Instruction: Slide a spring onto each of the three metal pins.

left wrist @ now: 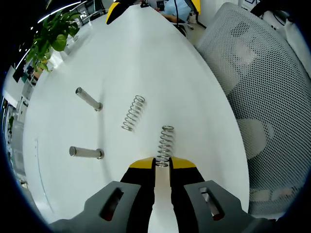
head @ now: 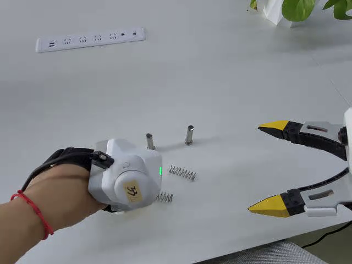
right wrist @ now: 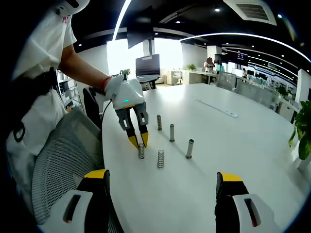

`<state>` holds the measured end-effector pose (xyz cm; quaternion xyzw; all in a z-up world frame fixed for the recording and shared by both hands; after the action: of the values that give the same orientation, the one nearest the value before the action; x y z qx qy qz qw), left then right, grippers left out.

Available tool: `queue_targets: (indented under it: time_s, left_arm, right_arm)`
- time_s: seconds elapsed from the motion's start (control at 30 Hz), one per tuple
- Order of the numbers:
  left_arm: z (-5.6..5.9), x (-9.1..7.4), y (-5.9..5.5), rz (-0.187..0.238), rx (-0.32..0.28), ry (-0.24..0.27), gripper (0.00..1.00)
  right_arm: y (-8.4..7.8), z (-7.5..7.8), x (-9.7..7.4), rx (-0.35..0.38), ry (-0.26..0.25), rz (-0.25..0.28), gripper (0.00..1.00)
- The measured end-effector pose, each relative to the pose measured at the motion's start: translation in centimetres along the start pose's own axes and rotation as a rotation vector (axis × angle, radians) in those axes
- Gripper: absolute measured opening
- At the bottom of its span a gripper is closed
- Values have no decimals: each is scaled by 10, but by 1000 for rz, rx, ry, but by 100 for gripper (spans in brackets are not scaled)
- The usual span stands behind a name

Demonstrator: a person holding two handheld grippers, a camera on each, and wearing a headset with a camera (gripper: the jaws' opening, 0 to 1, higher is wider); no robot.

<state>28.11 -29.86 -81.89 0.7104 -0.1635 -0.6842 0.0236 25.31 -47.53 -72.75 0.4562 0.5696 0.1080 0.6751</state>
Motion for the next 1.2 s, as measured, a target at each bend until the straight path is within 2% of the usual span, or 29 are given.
queue_targets:
  time_s: [0.37,0.77,0.93,1.1,1.2]
  left_arm:
    - [6,0,-1,24,-50,-23,7]
    - [13,-7,-1,82,-107,-32,7]
    - [13,-18,4,131,-135,-16,7]
    - [13,-33,10,197,-179,-1,7]
    - [12,-44,15,258,-215,10,7]
  right_arm:
    - [0,-3,3,2,7,-5,89]
    - [7,-7,6,-8,25,-4,88]
    - [13,-11,8,-19,39,-2,87]
    - [22,-14,8,-36,50,2,87]
    - [28,-16,8,-46,56,5,87]
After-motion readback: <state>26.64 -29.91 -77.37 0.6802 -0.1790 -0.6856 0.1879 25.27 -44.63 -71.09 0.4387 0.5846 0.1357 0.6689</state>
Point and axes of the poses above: the centre of the closed fingertips' face, and the gripper's own axes: x roughly forward along the fingers, z roughly to its right, y roughly out of its top, the point moved 3 cm from there along -x, roughly backward along the fingers, and after that the axes turned 9 degrees about -z, right-handed, at the moved point
